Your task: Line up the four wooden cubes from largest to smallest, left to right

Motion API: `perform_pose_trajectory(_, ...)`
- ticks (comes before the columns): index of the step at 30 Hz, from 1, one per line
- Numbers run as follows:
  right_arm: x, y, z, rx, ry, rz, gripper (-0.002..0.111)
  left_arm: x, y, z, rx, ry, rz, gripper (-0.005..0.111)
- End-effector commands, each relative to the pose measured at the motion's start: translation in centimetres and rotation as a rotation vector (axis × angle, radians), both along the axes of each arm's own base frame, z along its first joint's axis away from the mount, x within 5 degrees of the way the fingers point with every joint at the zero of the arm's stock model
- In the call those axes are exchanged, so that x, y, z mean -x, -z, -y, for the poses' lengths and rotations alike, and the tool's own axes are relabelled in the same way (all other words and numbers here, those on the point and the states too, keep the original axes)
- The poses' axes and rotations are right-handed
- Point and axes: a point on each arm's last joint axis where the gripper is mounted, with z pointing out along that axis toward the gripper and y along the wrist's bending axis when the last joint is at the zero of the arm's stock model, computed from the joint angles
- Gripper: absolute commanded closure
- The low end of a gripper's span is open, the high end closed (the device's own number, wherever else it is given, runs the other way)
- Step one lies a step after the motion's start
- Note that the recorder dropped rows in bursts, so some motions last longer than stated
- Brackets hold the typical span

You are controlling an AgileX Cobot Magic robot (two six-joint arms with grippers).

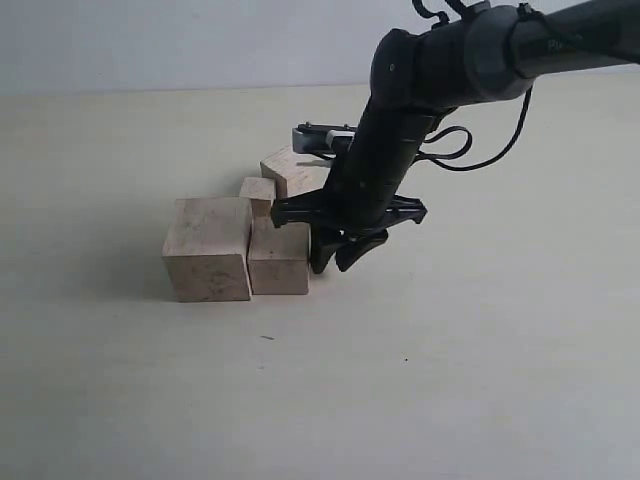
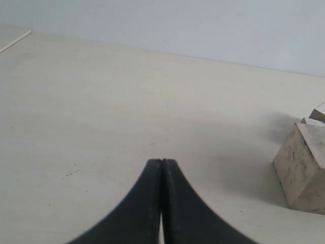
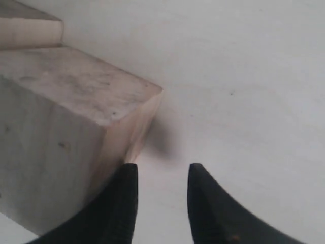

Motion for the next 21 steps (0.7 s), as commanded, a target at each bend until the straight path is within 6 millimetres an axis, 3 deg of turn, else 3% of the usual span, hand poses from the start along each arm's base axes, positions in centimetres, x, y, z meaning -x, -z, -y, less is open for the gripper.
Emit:
perform_pose_trajectory(1,0.2,0.0,-0.6,-0.032,-0.025,0.025,0.075,0.0,-0.1,0.0,-0.003,0.005,0.014,0.107)
perform_pose_trajectory(12,0.3,-0.3,-0.5,-0.025,-0.030,0.023,0.075,0.0,-0.1,0.0,-0.003,0.005,0.014,0.107)
perform_pose_trajectory(17,0.7,-4.4,0.5,0.007,-0.064,0.088,0.075,0.0,-0.1,0.0,-0.003,0.005,0.014,0.107)
perform_pose_trajectory(21,-1.1,-8.2,1.2,-0.004,-0.066,0.424,0.075,0.0,-0.1,0.0,-0.003,0.005,0.014,0.107)
